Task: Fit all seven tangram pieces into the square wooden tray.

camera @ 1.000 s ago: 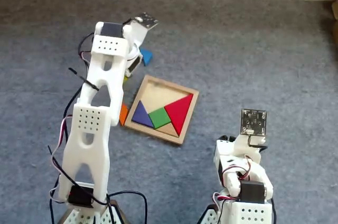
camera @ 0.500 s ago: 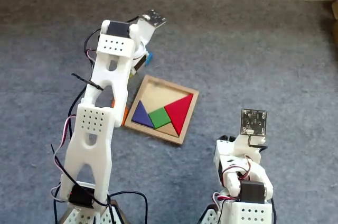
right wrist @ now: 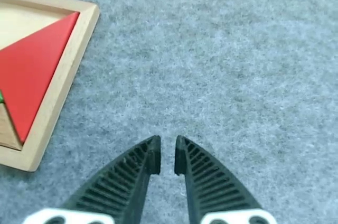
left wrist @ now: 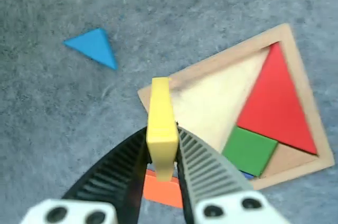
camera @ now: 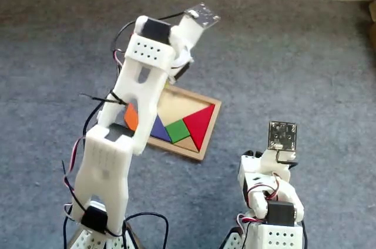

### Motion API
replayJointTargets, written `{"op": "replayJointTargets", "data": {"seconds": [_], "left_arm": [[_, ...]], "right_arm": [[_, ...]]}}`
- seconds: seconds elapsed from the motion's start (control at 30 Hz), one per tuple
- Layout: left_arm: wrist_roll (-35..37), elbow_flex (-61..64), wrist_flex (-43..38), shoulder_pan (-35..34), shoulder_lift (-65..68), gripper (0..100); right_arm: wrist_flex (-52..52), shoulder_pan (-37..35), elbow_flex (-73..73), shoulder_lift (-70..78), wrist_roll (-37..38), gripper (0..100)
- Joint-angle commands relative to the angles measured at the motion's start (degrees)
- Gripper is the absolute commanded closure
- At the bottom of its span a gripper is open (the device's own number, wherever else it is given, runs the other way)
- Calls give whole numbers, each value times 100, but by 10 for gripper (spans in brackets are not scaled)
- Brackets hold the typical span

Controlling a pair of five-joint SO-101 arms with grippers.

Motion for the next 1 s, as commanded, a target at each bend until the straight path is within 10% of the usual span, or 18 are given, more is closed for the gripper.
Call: {"op": "replayJointTargets", "data": {"seconds": [0.0, 0.97], "left_arm": [[378, 338, 18, 321, -831, 995], [-5169, 1807, -9, 277, -189, 995]], "right_arm": [[-127, 66, 523, -92, 70, 933], [-136, 66, 523, -92, 70, 933]]}}
